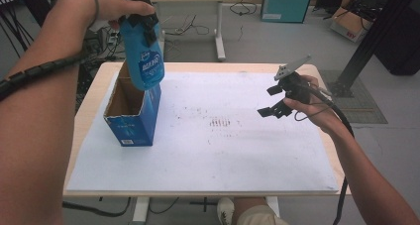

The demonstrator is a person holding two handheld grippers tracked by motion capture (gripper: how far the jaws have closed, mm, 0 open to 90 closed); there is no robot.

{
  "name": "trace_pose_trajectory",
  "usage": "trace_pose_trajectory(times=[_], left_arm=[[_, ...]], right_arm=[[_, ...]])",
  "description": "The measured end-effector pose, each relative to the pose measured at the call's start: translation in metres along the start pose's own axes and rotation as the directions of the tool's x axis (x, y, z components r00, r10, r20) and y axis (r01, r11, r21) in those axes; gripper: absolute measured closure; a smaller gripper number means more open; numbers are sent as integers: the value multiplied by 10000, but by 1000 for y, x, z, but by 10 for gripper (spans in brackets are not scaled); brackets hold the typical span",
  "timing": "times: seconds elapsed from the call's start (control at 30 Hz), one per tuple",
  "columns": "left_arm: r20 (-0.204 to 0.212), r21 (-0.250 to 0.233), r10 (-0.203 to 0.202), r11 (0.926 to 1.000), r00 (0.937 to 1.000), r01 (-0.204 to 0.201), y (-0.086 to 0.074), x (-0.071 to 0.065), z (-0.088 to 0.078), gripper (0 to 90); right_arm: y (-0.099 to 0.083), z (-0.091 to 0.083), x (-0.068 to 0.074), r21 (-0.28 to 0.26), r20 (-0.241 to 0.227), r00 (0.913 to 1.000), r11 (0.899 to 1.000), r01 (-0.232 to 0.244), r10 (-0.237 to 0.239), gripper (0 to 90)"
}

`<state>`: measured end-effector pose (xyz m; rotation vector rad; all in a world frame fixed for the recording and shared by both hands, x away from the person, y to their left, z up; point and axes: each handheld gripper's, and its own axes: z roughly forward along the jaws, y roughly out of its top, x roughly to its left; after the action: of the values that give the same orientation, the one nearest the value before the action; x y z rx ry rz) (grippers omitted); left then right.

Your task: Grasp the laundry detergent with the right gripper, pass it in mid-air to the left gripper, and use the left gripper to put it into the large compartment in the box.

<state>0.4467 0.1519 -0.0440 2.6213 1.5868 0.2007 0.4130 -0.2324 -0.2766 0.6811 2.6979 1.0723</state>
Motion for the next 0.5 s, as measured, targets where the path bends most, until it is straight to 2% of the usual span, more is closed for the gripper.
trace_pose_trajectory(times=[0.03, 0.17, 0.27, 0.3, 0.4, 0.5], left_arm=[[-33, -61, -295, 9995, 9996, 295, -1, 2, -1, 369], [-185, -75, -835, 9965, 9963, 833, -2, 15, -6, 369], [-120, -106, -1385, 9903, 9903, 1383, -3, 20, -8, 369], [-127, -108, -1514, 9884, 9884, 1513, -4, 22, -9, 369], [-184, -58, -2045, 9789, 9787, 2045, -4, 28, -10, 369], [-312, -94, -2355, 9719, 9714, 2354, -4, 33, -10, 369]], right_arm=[[0, 0, 0, 12, 22, 10000, 10000, 36, -36, 77], [0, -3, -2, 216, 118, 9999, 9997, 98, -100, 77], [0, -3, -3, 309, 150, 9996, 9993, 221, -226, 79], [0, -5, -2, 371, 228, 9997, 9992, 120, -128, 79], [1, -8, -3, 480, 345, 9993, 9988, 95, -112, 79], [1, -11, -4, 436, 409, 9991, 9990, 128, -146, 79]])
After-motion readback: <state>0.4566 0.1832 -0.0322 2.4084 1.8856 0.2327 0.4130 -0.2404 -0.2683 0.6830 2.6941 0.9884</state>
